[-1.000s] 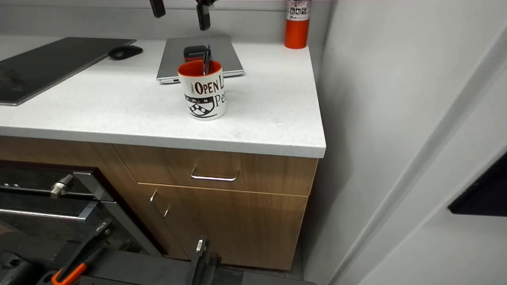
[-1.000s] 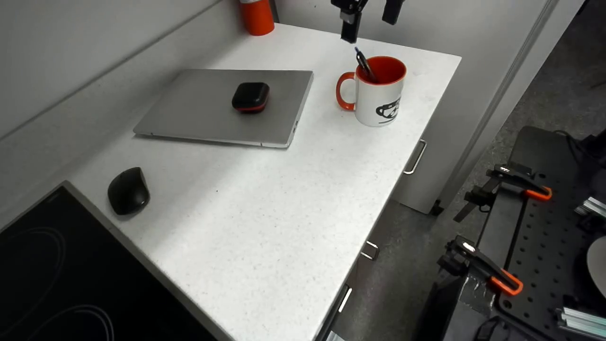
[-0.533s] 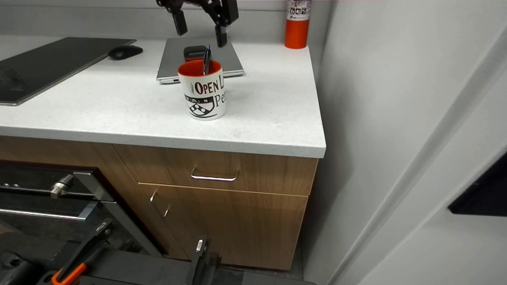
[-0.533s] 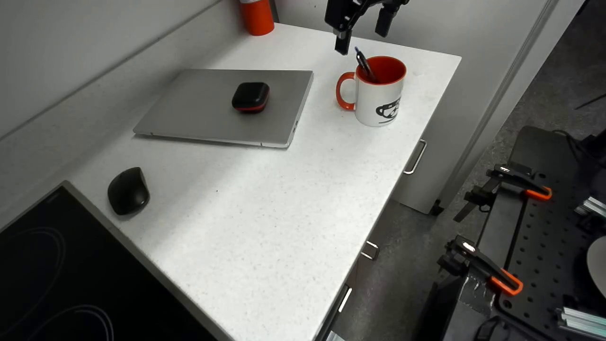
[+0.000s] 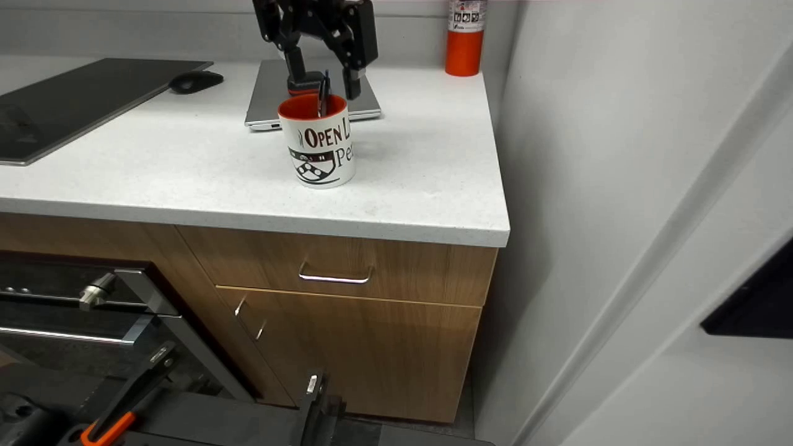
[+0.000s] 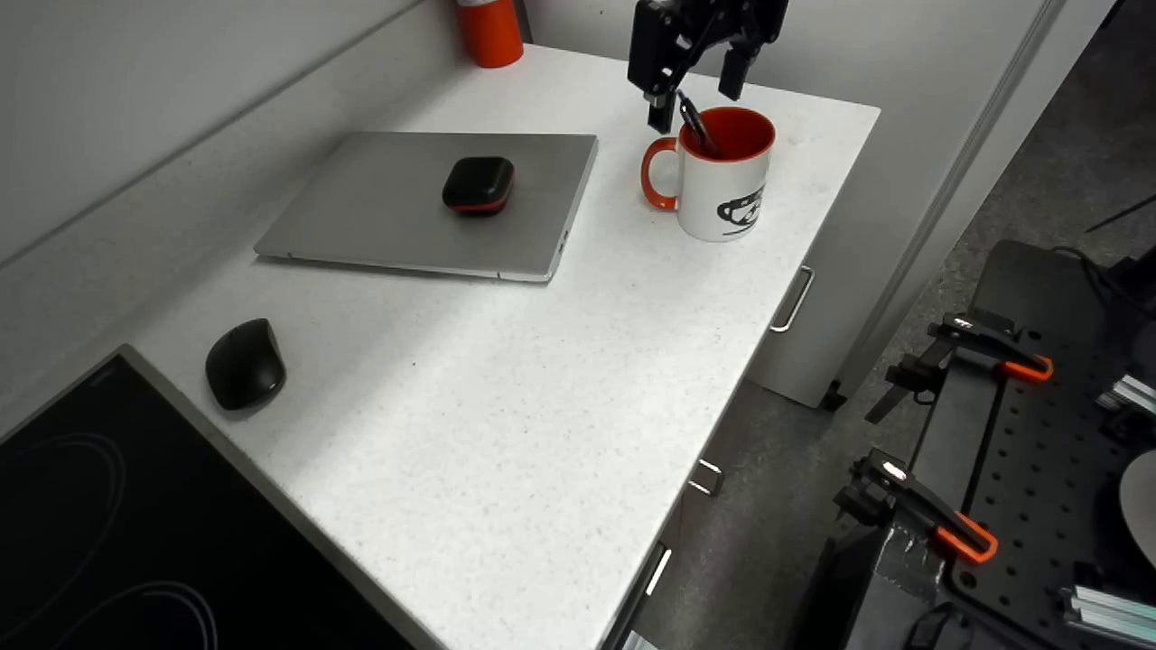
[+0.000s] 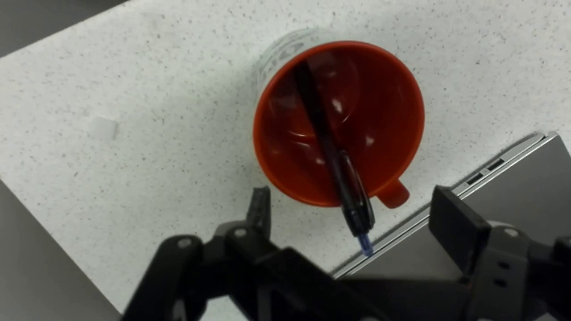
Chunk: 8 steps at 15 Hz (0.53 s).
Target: Take the pen from the white cup and place it on the table
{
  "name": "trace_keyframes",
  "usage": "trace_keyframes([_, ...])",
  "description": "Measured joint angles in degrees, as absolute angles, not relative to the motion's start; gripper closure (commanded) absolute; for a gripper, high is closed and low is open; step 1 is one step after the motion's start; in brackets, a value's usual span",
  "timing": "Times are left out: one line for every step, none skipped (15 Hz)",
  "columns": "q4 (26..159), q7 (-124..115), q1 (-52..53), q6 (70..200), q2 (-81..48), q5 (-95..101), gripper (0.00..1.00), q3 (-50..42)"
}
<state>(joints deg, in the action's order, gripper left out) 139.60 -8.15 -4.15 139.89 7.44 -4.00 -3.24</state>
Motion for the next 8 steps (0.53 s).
trace_keyframes([139.6,-8.15,-4.15,140.05,7.38,-4.0,0.42,-3.24])
trace_keyframes([139.6,-8.15,-4.15,140.25,7.36,-4.0,0.5,-3.24])
trace_keyframes([139.6,-8.15,-4.15,140.46,7.36,-4.0,0.61,-3.24])
trace_keyframes([139.59,-8.15,-4.15,140.7,7.37,-4.0,0.68,-3.27])
trace_keyframes([139.56,-8.15,-4.15,140.96,7.39,-4.0,0.78,-3.36])
trace_keyframes([139.56,-8.15,-4.15,141.26,7.39,-4.0,0.86,-3.45])
trace_keyframes([139.56,-8.15,-4.15,141.63,7.39,-4.0,0.94,-3.51])
trace_keyframes([139.55,-8.15,-4.15,141.96,7.39,-4.0,1.0,-3.53])
